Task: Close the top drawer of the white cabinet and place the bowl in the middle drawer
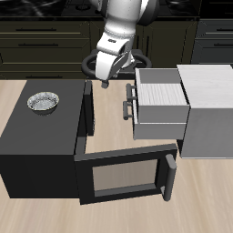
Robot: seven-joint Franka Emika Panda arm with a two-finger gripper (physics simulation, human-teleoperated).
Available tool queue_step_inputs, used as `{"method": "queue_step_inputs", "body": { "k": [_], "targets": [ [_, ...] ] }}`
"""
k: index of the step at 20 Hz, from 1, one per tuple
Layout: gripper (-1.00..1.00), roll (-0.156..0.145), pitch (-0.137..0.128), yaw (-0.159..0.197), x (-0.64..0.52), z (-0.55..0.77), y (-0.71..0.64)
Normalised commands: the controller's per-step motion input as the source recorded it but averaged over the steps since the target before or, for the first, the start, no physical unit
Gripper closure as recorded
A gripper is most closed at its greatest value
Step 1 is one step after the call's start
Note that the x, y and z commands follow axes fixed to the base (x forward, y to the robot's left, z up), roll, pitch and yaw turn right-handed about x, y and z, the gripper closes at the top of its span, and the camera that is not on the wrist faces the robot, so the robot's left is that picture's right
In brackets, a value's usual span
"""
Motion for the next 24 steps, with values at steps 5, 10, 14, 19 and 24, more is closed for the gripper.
{"method": "queue_step_inputs", "body": {
  "k": [5,10,14,19,24],
  "targets": [
    [-1.00,0.000,0.010,-0.002,0.07,-0.17,-0.04],
    [-1.00,-0.010,0.020,0.009,0.02,-0.27,-0.05],
    [-1.00,-0.009,-0.009,0.000,0.06,-0.08,-0.04],
    [-1.00,0.022,-0.014,-0.014,0.09,-0.09,0.14],
    [-1.00,0.037,-0.028,0.006,0.12,-0.08,0.20]
  ]
}}
